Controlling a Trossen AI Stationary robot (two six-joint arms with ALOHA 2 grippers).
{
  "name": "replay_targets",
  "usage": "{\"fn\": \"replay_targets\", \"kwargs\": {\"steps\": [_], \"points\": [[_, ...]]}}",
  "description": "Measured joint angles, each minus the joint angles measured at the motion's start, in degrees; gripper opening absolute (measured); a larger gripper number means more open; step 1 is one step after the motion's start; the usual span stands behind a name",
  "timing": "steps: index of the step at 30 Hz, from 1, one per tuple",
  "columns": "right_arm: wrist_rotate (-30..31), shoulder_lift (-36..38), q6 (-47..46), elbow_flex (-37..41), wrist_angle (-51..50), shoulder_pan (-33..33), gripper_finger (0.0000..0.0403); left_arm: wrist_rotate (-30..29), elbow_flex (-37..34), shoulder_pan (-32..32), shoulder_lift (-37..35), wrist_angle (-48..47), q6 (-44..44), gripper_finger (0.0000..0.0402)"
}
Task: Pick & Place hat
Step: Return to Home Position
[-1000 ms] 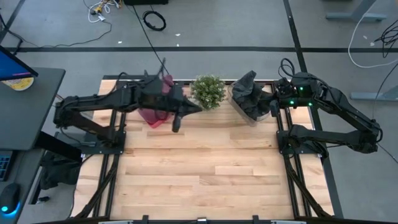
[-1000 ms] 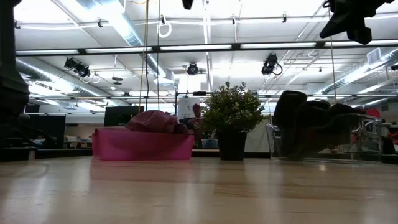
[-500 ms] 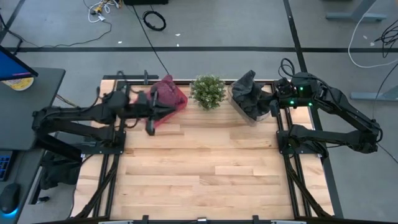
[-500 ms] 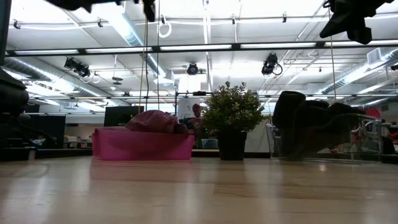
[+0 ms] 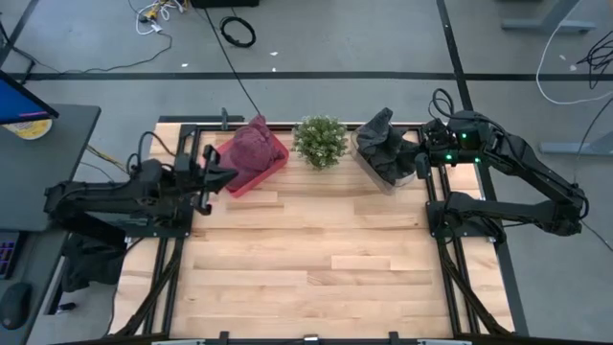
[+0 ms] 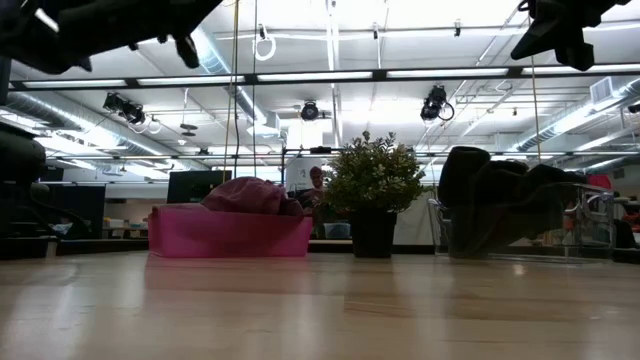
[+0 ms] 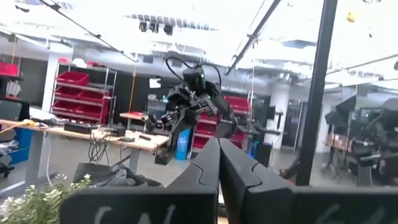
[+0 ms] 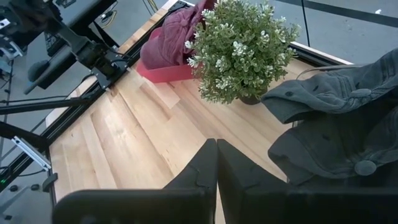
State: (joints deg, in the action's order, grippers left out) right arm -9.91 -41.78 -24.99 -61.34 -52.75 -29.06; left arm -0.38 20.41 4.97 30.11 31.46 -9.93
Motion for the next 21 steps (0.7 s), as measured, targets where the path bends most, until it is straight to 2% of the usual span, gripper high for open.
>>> {"fn": "replay_targets", "kwargs": {"steps": [6,11,21], "points": [[0.0,-0.1,0.0,0.0,0.0,0.0,0.0013,-0.8,-5.9,-0.1,-7.6,0.5,-1.6,0.0004],[0.0,-0.2,0.0,0.0,0.0,0.0,0.0013,-1.4,-10.2,-0.1,-12.6,4.6,-2.8,0.0004],[0.0,-0.2,0.0,0.0,0.0,0.0,0.0013,-4.6,-15.4,-1.6,-17.3,5.4,-1.9,0.0004]]}}
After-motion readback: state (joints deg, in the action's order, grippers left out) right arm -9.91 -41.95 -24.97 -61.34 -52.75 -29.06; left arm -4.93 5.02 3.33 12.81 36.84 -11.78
